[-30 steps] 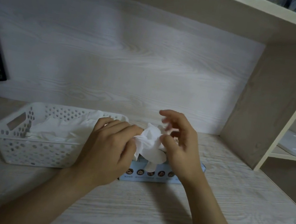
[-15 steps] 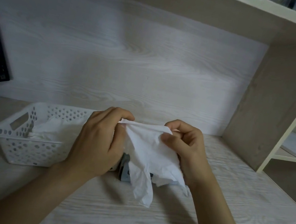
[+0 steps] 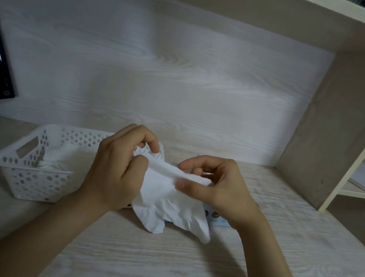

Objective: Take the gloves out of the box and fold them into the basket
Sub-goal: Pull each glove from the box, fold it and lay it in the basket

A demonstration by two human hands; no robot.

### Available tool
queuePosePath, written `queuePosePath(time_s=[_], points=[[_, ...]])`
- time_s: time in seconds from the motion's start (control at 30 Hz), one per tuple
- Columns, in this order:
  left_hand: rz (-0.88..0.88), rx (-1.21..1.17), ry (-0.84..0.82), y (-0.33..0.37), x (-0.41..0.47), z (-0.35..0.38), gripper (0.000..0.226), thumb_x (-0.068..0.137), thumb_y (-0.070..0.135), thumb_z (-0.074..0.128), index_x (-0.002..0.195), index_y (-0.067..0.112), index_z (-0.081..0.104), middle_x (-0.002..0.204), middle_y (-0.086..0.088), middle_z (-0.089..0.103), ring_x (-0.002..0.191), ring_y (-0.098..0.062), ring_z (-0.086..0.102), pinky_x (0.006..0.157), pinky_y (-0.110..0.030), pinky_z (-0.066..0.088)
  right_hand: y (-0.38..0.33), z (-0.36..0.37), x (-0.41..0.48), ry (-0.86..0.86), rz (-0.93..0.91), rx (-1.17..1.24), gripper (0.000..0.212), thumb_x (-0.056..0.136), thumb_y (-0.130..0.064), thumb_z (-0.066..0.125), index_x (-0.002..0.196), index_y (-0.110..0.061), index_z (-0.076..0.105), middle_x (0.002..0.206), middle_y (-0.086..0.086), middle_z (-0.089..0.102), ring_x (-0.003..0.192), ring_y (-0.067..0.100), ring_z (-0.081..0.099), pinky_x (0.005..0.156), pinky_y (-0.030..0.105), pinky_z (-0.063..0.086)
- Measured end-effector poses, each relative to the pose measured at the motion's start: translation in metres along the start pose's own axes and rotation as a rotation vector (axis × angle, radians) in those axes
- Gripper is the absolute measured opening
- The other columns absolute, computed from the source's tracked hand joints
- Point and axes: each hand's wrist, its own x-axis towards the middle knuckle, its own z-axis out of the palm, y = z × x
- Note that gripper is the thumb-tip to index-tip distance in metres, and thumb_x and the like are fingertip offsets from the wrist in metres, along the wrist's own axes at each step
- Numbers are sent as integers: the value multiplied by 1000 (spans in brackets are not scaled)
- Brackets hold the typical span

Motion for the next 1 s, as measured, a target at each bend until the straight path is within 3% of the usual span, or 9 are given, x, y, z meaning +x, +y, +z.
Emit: queuePosePath(time_s=[0.07, 0.17, 0.37, 0.43, 0.53, 0.63, 0.77, 0.83, 1.0], points=[[9, 20, 9, -3, 1, -2, 21, 76, 15, 44, 80, 11, 65, 70, 20, 50, 61, -15, 48, 55, -23, 33, 0, 0, -1, -16, -11, -2, 17, 84, -19, 89, 97, -10, 83, 89, 23, 70, 87, 35, 73, 80, 53, 61], [7, 58, 25, -5, 1, 0, 23, 80, 20, 42, 72, 10, 61, 64, 13, 50, 59, -15, 48, 55, -22, 32, 2, 0, 0, 21, -28, -6, 10, 91, -15, 83, 89, -5, 82, 89, 10, 78, 86, 24, 75, 72, 35, 56], [-26, 190, 38, -11, -2, 5, 13, 86, 10, 49, 74, 10, 53, 68, 4, 51, 62, -14, 48, 58, -21, 35, 6, 0, 2, 117, -111, 65, 12, 96, -10, 76, 89, -3, 82, 84, 27, 73, 77, 22, 70, 68, 32, 52], [-3, 188, 42, -8, 0, 5, 13, 92, 8, 53, 80, 12, 56, 75, 6, 54, 70, -9, 52, 65, -14, 36, 5, 0, 2, 137, -103, 114, 14, 96, -18, 77, 86, -9, 81, 85, 23, 72, 80, 23, 67, 72, 39, 51], [17, 139, 26, -5, 2, 3, 14, 105, 10, 54, 93, 12, 61, 86, 8, 57, 83, -2, 56, 74, -10, 37, 5, 1, 2, 163, -89, 127, 16, 98, -24, 72, 87, -13, 75, 87, 4, 70, 84, 19, 65, 76, 36, 50], [-66, 96, 23, -9, 4, 0, 9, 107, 20, 56, 103, 15, 62, 79, 14, 59, 71, -1, 57, 66, -11, 37, 3, 3, 1, 163, -63, 77, 11, 94, -19, 79, 91, -10, 75, 94, 3, 75, 84, 20, 71, 71, 35, 56], [-171, -6, 31, -20, 10, -9, 12, 105, 31, 59, 109, 20, 63, 66, -2, 63, 58, -20, 55, 56, -28, 42, 4, 8, 1, 147, -22, 99, 10, 89, -16, 84, 92, -8, 80, 92, 11, 80, 83, 27, 77, 70, 35, 59], [-220, -56, 42, -28, 14, -15, 9, 105, 30, 59, 108, 21, 59, 59, -7, 56, 52, -20, 46, 53, -28, 36, 7, 12, 2, 161, -23, 84, 9, 93, -18, 81, 94, -9, 80, 89, 11, 81, 81, 25, 77, 70, 35, 59], [-430, -126, 20, -46, 17, -22, 3, 110, 23, 49, 113, 24, 50, 75, -16, 58, 59, -12, 44, 60, -33, 36, 12, 25, 11, 244, -95, -189, 8, 100, -25, 73, 98, -22, 80, 85, -6, 80, 79, 12, 75, 68, 34, 58]])
